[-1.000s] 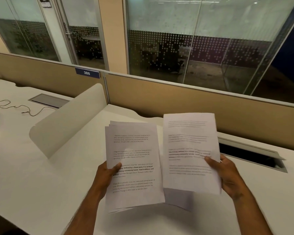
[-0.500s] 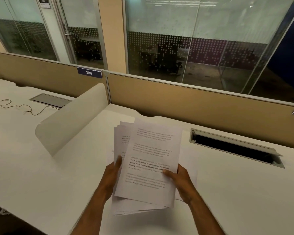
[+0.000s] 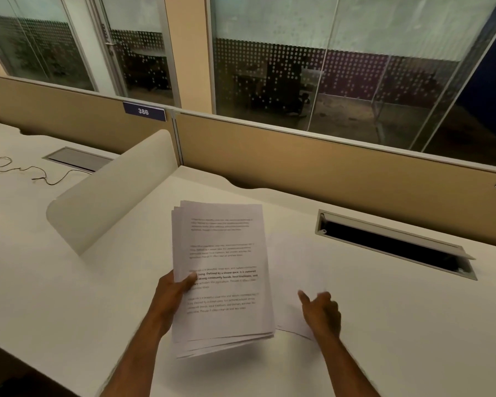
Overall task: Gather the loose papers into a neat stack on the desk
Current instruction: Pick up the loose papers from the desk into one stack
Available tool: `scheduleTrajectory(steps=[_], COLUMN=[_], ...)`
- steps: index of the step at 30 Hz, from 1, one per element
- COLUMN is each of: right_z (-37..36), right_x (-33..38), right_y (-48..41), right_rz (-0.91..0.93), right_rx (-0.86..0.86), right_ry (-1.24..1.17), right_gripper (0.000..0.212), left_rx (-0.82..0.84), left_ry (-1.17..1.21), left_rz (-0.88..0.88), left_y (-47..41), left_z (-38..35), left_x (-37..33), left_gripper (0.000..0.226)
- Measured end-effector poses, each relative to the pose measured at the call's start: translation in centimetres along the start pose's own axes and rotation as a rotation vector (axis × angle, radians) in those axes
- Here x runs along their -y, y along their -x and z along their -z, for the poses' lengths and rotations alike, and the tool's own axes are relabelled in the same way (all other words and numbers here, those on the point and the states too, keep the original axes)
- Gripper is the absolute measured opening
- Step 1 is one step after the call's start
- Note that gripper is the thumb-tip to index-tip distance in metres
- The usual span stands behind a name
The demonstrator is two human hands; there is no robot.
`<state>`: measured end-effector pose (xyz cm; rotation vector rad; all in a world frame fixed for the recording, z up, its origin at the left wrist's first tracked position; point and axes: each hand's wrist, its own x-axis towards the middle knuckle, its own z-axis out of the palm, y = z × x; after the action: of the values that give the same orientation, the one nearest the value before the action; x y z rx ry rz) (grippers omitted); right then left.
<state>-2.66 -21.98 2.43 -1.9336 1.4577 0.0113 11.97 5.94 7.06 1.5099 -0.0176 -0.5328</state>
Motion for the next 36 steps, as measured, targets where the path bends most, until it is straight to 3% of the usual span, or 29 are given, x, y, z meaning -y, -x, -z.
scheduleTrajectory(steps=[2,5,9,13,15,19,22,25,28,30,36], right_z=[-0.9,-1.9,-2.2,-1.6,-0.9,2.8,7.0,9.5,8.5,6.0,-3.1], right_x=[-1.9,-2.7,-2.5,-2.8,-2.4,-0.6,2.0,4.4,4.5,3.3,-2.7], right_y=[-0.4,-0.5,-2.3,-3.9,-4.1,-4.1,-1.8,1.9,4.6,5.1,4.3], right_rz=[-0.039,-0.042,-0.258,-0.343,-0.320,-0.220,-0.106,0.211,0.675,0.882,0.943], right_rx=[-0.013,-0.016,0.049,0.046,0.016,-0.082,-0.194,-0.495,-0.637,-0.685,-0.519], right_ry=[0.186,0.211,-0.078,-0.304,-0.439,-0.687,-0.815,-0.576,-0.183,0.095,0.444], right_gripper=[0.075,0.064,0.050,0.030,0.032,0.063,0.049,0.031,0.026,0.025,0.039], left_rx=[-0.018,-0.044,-0.072,-0.065,-0.053,-0.032,-0.009,0.007,0.016,0.020,0.012], left_ry=[0.009,0.017,0.012,-0.011,-0.021,-0.028,-0.033,-0.037,-0.035,-0.039,-0.044], left_rz=[0.003,0.003,0.012,0.012,0.009,-0.012,-0.026,-0.029,-0.031,-0.033,-0.030], left_y=[-0.2,-0.7,-1.3,-2.1,-2.5,-3.4,-4.0,-4.5,-4.7,-4.7,-4.5], left_z=[0.7,1.8,3.7,5.2,5.8,6.5,6.8,7.0,7.2,7.3,7.9], left_x=[0.0,0.0,0.1,-0.4,-0.8,-1.8,-2.5,-2.9,-3.0,-2.9,-2.3], left_gripper=[0.029,0.028,0.026,0.021,0.019,0.015,0.015,0.015,0.014,0.015,0.015])
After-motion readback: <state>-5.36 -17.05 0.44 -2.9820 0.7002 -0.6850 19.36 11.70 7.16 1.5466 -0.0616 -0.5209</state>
